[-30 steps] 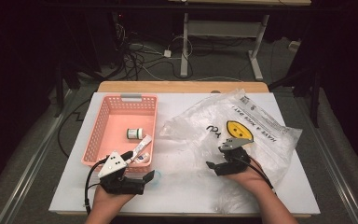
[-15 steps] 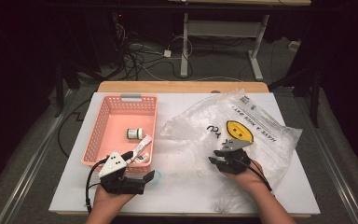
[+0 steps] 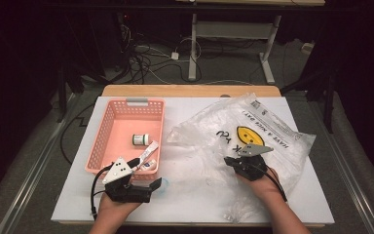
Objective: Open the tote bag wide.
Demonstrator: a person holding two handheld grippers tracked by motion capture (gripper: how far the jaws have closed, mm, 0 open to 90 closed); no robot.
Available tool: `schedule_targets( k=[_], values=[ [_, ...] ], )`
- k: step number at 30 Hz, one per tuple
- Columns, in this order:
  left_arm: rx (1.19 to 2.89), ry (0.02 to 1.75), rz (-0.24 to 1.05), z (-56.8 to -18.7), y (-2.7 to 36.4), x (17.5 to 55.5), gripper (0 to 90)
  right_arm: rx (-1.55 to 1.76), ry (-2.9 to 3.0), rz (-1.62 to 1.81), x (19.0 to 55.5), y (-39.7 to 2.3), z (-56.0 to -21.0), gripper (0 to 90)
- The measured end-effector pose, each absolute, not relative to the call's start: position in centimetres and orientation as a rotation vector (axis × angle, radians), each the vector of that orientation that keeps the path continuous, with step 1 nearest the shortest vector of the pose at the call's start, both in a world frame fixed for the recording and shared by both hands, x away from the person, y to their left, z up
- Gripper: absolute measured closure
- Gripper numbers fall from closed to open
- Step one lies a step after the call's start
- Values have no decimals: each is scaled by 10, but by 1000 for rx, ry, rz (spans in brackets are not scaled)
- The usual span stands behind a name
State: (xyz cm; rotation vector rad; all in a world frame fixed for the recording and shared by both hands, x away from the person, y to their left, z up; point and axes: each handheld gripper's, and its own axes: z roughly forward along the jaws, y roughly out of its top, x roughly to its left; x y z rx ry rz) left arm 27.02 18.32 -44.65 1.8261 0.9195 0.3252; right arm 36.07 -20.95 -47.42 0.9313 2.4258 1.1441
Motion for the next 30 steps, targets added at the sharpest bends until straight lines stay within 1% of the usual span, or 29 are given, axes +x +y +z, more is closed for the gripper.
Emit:
schedule_targets(
  k=[10, 17, 22, 30],
  values=[
    [1827, 910, 322, -446, 181, 269, 0, 912, 2338, 1235, 357, -214, -457, 900],
    [1828, 913, 352, -444, 183, 268, 0, 903, 2292, 1270, 357, -216, -446, 900],
    [1820, 917, 378, -441, 185, 265, 0, 907, 2238, 1358, 358, -219, -436, 900],
    [1813, 926, 377, -441, 188, 269, 0, 878, 2182, 1410, 357, -222, -420, 900]
  ],
)
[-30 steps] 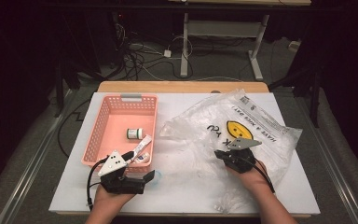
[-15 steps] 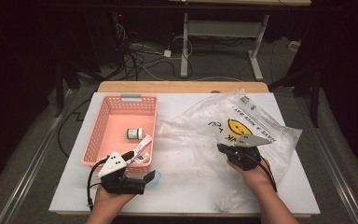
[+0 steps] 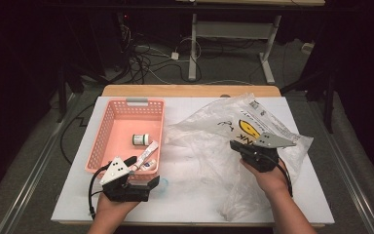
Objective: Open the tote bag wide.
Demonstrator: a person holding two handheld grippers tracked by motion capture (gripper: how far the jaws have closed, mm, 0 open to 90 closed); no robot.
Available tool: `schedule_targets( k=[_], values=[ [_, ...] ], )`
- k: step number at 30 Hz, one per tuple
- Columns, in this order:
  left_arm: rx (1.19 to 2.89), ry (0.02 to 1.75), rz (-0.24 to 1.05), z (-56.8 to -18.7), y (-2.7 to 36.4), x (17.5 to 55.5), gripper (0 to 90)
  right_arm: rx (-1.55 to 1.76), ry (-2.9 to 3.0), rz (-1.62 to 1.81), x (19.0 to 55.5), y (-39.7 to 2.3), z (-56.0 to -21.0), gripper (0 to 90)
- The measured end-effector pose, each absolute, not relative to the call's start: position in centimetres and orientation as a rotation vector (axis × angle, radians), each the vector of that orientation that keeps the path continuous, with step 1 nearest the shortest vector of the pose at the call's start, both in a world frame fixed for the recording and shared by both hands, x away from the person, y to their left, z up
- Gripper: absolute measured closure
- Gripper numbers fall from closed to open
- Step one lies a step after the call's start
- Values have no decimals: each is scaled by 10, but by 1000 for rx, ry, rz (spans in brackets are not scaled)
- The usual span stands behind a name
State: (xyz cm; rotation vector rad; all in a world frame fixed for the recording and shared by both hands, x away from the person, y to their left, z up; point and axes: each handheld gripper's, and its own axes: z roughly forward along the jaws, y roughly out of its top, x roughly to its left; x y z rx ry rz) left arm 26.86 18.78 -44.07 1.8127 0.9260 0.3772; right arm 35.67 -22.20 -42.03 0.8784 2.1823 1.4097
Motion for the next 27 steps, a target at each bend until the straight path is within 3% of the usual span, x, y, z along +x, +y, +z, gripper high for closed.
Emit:
schedule_targets(
  k=[17, 27],
  values=[
    [1788, 969, 396, -437, 206, 272, 0, 889, 2045, 1450, 363, -223, -383, 900],
    [1741, 1075, 461, -433, 241, 279, 0, 897, 2035, 1451, 364, -226, -390, 900]
  ],
)
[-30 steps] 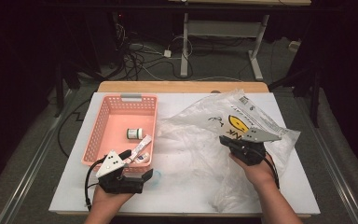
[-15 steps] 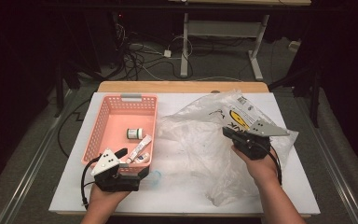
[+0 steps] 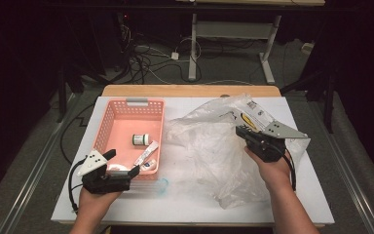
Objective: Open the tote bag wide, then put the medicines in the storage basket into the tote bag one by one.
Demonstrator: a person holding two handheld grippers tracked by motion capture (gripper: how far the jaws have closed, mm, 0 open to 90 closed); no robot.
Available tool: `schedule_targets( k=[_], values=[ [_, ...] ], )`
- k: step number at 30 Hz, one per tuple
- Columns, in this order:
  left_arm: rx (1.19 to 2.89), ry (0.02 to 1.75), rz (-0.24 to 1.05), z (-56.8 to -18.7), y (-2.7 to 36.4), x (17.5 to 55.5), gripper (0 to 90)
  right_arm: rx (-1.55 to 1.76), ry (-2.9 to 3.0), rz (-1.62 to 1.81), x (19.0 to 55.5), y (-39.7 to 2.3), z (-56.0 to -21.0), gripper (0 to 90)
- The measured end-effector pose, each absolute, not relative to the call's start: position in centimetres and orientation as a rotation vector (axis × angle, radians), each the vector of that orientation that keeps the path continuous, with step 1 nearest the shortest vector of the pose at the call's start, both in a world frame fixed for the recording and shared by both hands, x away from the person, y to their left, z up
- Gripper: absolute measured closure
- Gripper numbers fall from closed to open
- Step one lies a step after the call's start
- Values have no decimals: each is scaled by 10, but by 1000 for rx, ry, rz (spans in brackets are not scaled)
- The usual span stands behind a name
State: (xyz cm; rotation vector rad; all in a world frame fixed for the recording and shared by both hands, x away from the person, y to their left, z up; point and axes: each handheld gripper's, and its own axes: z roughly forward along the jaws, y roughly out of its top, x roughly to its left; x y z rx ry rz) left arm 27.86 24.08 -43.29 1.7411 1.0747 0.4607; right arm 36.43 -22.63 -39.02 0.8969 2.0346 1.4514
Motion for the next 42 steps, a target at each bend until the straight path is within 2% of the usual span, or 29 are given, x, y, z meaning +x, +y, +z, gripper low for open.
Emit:
schedule_targets(
  k=[13, 28, 32, 36, 42],
  values=[
    [1742, 1148, 458, -436, 256, 290, 0, 903, 2032, 1515, 365, -234, -391, 900],
    [1774, 1149, 385, -424, 243, 327, 0, 908, 2046, 1509, 367, -236, -394, 900],
    [1776, 1131, 417, -419, 239, 333, 0, 904, 2054, 1505, 366, -236, -395, 900],
    [1798, 1130, 386, -409, 231, 340, 0, 903, 2055, 1507, 367, -237, -395, 900],
    [1839, 1104, 406, -400, 221, 350, 0, 900, 2058, 1511, 367, -237, -395, 900]
  ],
)
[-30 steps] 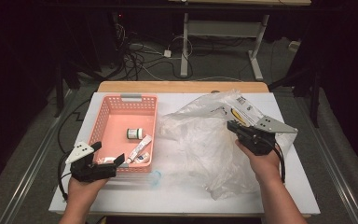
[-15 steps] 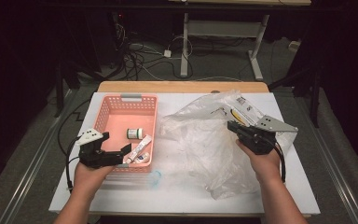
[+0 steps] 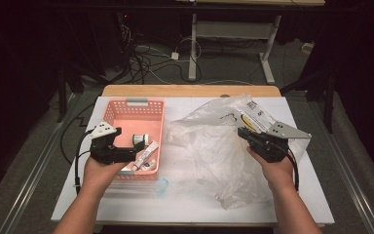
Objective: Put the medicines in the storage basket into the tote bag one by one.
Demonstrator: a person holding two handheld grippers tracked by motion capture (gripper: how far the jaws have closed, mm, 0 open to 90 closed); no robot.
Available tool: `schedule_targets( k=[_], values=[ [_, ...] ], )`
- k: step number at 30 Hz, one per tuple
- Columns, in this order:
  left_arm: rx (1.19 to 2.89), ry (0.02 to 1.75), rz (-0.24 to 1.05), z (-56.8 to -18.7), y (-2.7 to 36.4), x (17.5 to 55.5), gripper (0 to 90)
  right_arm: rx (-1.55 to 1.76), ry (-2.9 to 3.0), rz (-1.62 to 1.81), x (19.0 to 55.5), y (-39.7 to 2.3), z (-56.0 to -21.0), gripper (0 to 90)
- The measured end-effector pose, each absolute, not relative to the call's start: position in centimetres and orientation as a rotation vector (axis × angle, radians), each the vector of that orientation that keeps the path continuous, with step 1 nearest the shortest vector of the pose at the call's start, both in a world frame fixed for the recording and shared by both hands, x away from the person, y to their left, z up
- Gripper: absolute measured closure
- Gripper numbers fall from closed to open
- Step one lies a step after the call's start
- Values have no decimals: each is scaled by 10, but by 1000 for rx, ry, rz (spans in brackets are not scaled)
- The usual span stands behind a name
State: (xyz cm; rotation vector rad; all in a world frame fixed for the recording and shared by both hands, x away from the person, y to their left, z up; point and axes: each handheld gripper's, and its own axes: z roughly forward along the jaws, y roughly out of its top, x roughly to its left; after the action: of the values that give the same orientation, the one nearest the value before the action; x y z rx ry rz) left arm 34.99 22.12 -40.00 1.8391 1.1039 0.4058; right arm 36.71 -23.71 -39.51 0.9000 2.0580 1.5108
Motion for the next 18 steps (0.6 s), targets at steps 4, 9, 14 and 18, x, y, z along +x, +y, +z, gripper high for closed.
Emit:
schedule_targets(
  k=[4, 9, 14, 18],
  values=[
    [1887, 1119, 386, -401, 214, 362, 0, 899, 2050, 1517, 367, -238, -394, 900],
    [1979, 1139, 337, -406, 204, 379, 31, 904, 2035, 1530, 367, -242, -392, 900],
    [2059, 1173, 288, -411, 199, 391, 89, 909, 2033, 1540, 367, -244, -392, 900],
    [2137, 1186, 256, -416, 196, 400, 148, 907, 2030, 1542, 367, -244, -391, 900]
  ],
)
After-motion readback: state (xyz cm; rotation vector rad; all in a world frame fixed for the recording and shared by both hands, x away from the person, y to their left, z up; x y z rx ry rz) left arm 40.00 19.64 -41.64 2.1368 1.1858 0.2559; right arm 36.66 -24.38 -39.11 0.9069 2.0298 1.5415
